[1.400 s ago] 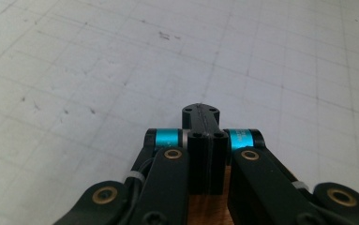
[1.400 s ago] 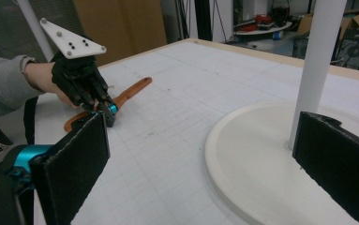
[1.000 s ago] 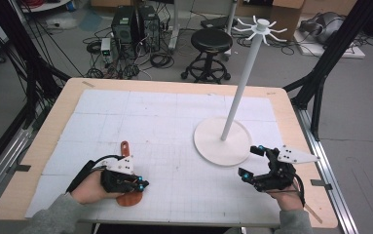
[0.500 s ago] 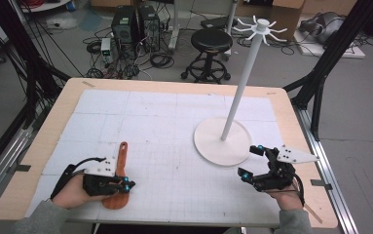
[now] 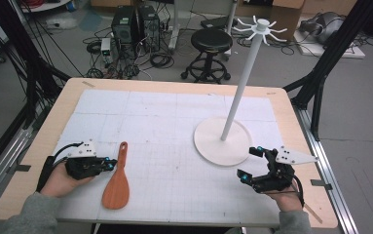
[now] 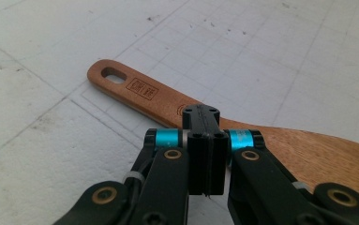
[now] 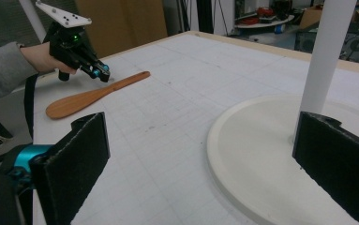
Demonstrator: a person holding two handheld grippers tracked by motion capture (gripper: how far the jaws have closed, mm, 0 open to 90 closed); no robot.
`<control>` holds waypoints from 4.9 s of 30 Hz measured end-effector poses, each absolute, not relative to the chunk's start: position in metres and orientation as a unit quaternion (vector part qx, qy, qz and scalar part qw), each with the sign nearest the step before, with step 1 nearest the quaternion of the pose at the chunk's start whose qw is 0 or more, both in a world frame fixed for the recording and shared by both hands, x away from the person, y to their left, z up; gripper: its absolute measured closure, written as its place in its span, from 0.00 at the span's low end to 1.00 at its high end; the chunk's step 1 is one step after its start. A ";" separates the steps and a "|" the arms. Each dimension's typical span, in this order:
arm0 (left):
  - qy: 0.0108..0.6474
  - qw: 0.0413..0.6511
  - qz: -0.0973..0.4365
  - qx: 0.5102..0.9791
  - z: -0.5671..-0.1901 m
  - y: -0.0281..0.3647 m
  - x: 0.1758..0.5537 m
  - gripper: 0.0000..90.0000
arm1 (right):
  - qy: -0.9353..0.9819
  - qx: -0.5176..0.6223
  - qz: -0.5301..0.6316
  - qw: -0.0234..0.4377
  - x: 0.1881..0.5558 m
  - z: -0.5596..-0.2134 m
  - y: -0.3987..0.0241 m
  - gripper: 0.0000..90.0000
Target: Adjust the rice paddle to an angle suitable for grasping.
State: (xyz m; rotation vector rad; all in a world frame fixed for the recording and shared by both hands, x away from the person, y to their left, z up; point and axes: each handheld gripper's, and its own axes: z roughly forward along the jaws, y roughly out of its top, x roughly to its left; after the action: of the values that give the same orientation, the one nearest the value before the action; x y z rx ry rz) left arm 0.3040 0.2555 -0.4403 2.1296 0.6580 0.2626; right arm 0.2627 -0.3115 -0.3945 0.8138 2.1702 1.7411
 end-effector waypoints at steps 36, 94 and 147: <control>0.249 0.398 0.085 0.879 -0.442 0.205 0.314 1.00 | 0.748 0.280 0.590 0.118 0.265 -0.396 -0.310 0.03; 0.170 0.440 0.036 0.881 -0.427 0.151 0.289 0.70 | 0.749 0.282 0.588 0.119 0.263 -0.396 -0.311 0.03; 0.151 0.383 0.061 0.909 -0.440 0.119 0.271 0.48 | 0.751 0.278 0.588 0.114 0.263 -0.397 -0.311 0.03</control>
State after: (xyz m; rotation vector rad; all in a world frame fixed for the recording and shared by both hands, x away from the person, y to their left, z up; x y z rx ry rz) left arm 0.2709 0.1192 -0.4404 2.3186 0.3855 0.1544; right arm 0.2633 -0.3111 -0.3974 0.8161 2.2015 1.7245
